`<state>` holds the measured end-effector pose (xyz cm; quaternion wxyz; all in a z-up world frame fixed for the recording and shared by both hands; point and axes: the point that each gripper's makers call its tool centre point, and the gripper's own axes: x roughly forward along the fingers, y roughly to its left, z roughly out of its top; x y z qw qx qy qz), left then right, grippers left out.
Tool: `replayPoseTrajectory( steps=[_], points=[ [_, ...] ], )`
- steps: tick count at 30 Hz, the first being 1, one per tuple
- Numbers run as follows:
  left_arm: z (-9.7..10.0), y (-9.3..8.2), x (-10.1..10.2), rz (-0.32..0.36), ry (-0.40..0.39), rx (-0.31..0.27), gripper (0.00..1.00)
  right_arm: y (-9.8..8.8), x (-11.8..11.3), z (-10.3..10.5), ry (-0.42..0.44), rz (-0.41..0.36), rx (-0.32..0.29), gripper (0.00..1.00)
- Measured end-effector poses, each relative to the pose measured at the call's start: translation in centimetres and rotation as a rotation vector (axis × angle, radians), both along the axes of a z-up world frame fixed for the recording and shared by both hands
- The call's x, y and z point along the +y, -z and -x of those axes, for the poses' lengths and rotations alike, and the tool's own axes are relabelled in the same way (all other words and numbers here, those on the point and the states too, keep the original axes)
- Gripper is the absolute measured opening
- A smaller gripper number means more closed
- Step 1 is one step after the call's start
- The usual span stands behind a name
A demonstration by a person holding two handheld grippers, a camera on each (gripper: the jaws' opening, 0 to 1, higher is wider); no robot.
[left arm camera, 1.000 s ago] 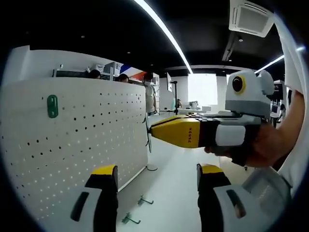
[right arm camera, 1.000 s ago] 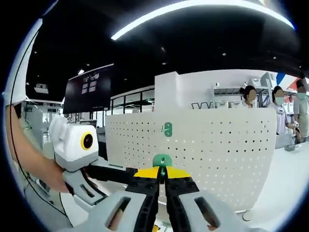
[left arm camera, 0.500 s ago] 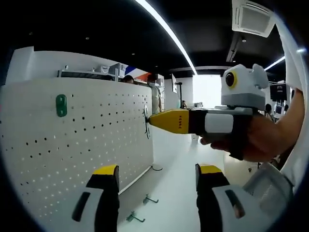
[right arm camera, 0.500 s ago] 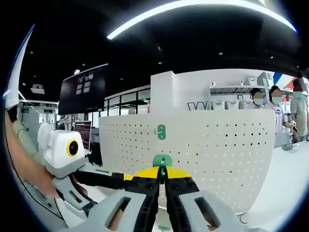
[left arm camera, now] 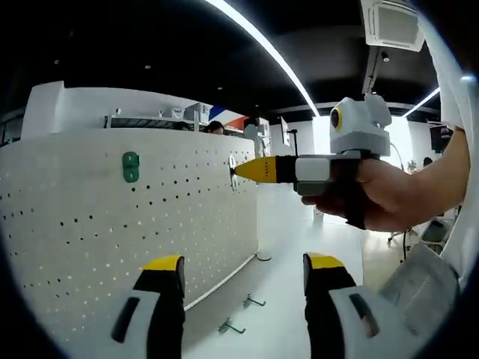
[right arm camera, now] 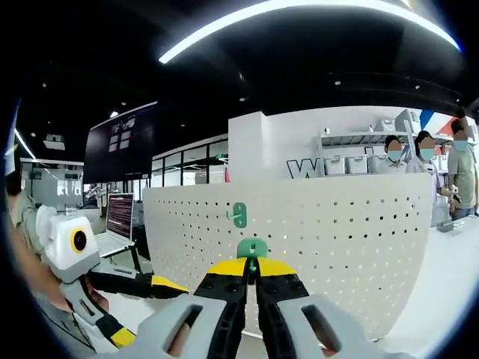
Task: Insert the hook assembly into the mounting plate slot until the hook locks in place.
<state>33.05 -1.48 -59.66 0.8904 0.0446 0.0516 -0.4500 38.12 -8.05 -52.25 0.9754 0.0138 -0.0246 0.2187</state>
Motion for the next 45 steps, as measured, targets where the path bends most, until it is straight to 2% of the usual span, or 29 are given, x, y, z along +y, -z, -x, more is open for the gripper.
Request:
replayPoseTrajectory(
  steps=[10,24,36,45],
  points=[
    [0.1,0.4,2.6,-0.010,-0.064,-0.007,0.68,-0.9,-0.1,-1.8,0.020,-0.004,-0.014,0.01],
    [0.0,0.7,6.8,0.020,-0.174,-0.001,0.68,-1.9,0.4,-4.4,0.046,0.018,-0.030,0.01],
    [0.1,0.5,9.4,0.043,-0.237,-0.011,0.69,-2.8,1.6,-6.5,0.057,0.026,-0.045,0.01],
    [0.2,0.4,10.6,0.050,-0.268,-0.012,0.69,-3.3,1.6,-7.8,0.071,0.033,-0.052,0.01]
  ],
)
